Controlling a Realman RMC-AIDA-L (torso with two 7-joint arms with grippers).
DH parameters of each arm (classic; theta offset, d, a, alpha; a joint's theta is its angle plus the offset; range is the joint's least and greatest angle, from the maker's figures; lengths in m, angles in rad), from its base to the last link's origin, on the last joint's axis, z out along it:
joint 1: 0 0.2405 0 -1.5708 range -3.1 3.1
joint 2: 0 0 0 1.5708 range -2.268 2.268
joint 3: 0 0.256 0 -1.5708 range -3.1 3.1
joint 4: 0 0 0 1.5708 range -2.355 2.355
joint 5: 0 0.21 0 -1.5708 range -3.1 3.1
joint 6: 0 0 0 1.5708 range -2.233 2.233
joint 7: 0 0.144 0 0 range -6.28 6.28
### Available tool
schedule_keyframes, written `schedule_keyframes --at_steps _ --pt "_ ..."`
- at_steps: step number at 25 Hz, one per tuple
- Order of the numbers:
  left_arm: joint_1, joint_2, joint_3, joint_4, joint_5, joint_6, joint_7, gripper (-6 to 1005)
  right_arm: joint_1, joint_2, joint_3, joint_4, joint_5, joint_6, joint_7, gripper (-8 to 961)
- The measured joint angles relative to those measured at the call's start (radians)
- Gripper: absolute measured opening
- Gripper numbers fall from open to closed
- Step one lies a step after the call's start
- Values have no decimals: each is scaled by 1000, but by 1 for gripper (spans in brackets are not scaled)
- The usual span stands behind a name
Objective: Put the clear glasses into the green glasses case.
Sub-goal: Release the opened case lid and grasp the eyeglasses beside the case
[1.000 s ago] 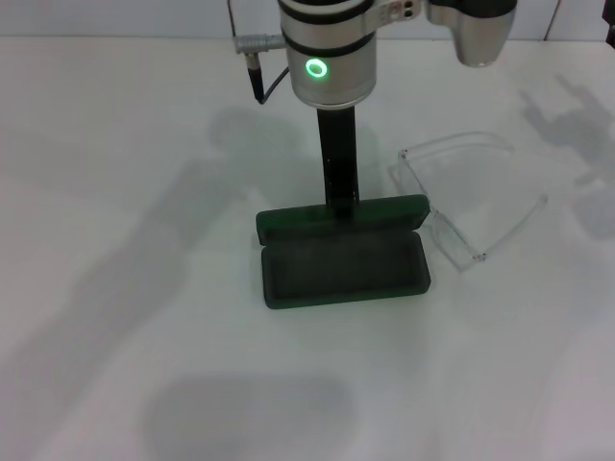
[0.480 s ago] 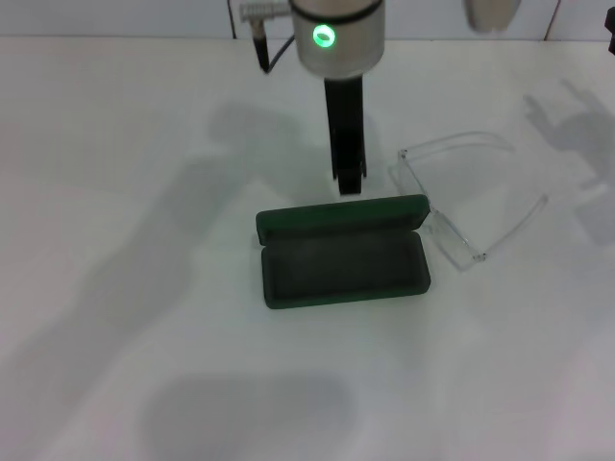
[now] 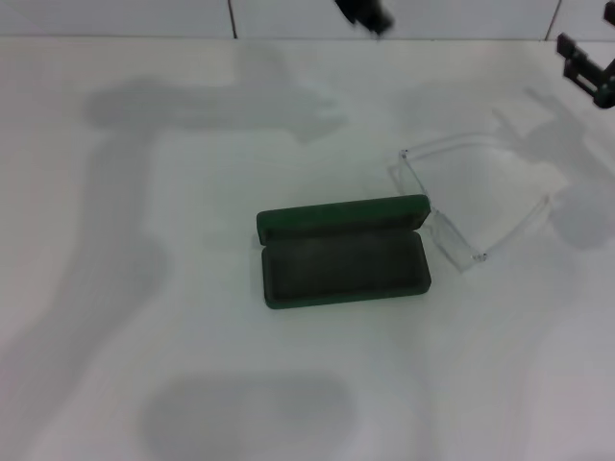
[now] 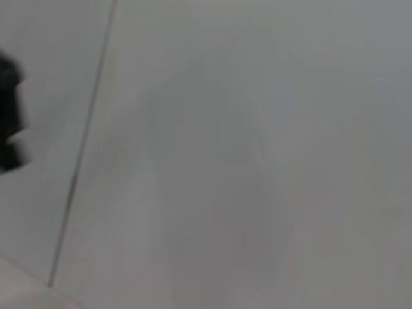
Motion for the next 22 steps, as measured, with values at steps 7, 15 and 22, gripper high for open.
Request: schedule_keyframes --at_steps 7,15,22 --pt "268 92 1 -48 -493 144 175 261 -50 -3 -146 -137 -30 86 131 618" --pt "495 175 1 0 -821 358 226 254 -73 1 -152 -240 -240 90 368 617" --pt "650 208 1 26 -880 508 242 246 -102 1 -167 -392 -517 52 697 616"
